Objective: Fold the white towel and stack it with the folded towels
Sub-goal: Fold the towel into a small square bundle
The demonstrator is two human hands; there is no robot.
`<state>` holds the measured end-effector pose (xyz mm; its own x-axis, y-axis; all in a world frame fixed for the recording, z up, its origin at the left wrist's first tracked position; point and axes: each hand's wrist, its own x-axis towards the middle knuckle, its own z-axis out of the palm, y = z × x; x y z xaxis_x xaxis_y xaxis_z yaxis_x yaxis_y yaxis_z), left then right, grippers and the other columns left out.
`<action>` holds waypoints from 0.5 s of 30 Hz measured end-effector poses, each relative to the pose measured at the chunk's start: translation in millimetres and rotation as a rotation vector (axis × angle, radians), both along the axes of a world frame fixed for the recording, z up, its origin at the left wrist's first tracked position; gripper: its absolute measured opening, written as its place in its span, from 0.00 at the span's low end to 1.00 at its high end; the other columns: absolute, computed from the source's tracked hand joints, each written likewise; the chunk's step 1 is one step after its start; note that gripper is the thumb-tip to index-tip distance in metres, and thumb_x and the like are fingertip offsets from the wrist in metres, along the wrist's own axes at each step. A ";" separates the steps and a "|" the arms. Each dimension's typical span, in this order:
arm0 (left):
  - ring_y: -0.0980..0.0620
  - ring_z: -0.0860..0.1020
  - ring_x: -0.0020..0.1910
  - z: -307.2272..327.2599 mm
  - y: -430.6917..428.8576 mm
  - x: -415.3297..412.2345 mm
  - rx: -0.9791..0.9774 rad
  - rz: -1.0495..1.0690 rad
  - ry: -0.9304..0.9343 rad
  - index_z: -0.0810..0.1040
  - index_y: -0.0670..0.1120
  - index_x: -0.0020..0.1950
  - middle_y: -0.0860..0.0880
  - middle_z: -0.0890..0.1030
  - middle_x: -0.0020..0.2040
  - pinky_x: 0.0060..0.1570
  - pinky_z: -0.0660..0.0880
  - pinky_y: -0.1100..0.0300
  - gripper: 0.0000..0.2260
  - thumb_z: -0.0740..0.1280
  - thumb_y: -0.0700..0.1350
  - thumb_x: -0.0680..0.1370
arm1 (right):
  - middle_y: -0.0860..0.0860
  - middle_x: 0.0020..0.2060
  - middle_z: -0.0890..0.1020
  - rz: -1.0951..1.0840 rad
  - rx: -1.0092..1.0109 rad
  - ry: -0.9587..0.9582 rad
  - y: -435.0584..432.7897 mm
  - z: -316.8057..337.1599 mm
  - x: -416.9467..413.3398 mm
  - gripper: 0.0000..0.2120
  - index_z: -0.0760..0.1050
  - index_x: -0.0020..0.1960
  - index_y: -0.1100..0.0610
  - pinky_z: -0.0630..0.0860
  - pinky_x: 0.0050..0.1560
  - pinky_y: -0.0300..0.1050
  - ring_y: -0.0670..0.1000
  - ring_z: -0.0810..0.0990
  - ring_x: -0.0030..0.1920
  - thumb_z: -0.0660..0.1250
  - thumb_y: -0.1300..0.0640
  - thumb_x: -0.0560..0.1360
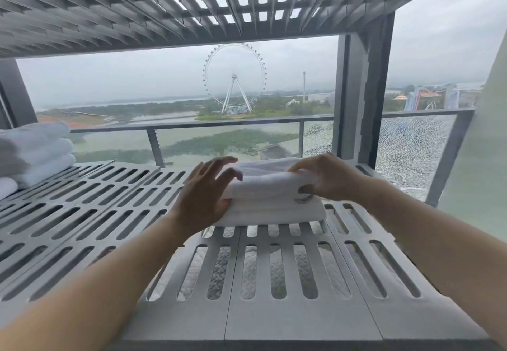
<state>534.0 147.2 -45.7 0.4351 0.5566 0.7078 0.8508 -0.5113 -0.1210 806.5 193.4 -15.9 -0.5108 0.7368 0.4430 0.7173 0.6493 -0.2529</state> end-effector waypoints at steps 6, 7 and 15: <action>0.43 0.77 0.60 -10.7 -6.6 9.6 0.131 -0.028 0.291 0.81 0.48 0.38 0.44 0.80 0.56 0.61 0.64 0.33 0.03 0.70 0.40 0.68 | 0.51 0.56 0.81 0.049 0.205 0.112 -4.0 -35.8 4.4 0.23 0.75 0.61 0.54 0.70 0.53 0.38 0.51 0.79 0.53 0.73 0.61 0.66; 0.43 0.77 0.60 -10.9 -7.6 7.6 0.126 0.008 0.306 0.82 0.49 0.39 0.44 0.80 0.57 0.60 0.65 0.33 0.04 0.71 0.40 0.68 | 0.51 0.55 0.81 0.037 0.215 0.145 -2.4 -38.3 5.1 0.23 0.75 0.60 0.54 0.70 0.51 0.38 0.51 0.79 0.51 0.73 0.61 0.66; 0.46 0.78 0.54 -7.8 -13.8 -6.9 -0.034 0.054 0.160 0.84 0.55 0.47 0.47 0.78 0.59 0.51 0.78 0.49 0.09 0.71 0.55 0.70 | 0.51 0.53 0.82 0.062 0.190 0.208 -1.9 -30.7 14.1 0.17 0.79 0.55 0.57 0.70 0.58 0.36 0.49 0.79 0.54 0.71 0.68 0.68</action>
